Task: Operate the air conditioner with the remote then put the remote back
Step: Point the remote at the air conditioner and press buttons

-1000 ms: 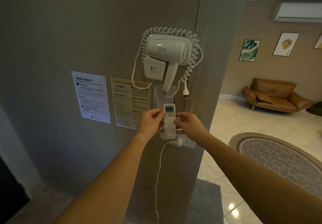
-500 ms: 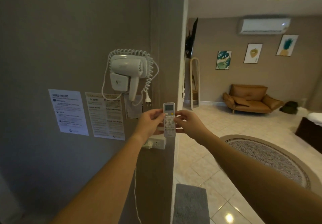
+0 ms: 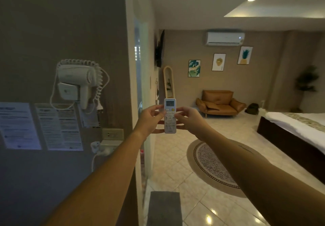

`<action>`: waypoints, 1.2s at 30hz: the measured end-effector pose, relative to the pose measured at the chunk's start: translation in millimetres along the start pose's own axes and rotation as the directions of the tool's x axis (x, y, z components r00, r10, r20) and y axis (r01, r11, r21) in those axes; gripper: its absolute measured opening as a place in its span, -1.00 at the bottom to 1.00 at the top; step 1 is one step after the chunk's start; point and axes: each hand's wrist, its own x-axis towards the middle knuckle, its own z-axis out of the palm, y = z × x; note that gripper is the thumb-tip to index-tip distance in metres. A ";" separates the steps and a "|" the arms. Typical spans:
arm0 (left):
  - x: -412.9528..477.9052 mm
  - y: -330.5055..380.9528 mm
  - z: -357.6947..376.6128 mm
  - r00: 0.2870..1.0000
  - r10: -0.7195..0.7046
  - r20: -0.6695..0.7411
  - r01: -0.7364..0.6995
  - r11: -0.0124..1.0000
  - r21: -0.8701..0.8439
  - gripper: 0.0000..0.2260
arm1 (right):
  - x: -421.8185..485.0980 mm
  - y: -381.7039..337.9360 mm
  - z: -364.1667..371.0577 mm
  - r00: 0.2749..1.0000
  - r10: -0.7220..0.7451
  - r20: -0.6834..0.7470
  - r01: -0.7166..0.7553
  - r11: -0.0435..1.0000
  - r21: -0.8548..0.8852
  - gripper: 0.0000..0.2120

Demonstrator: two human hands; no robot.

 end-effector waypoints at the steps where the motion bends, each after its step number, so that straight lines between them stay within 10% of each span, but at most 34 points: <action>1: 0.0 2.8 13.3 1.000 0.001 0.008 -0.001 1.000 -0.009 -0.76 | -4.5 2.3 -12.7 1.000 0.000 -0.013 0.000 1.000 -0.003 -0.77; 36: 46.7 76.5 277.0 0.891 0.146 0.429 -0.084 0.983 -0.161 -0.76 | -87.4 23.8 -265.6 0.896 0.037 -0.442 -0.015 0.998 0.054 -0.70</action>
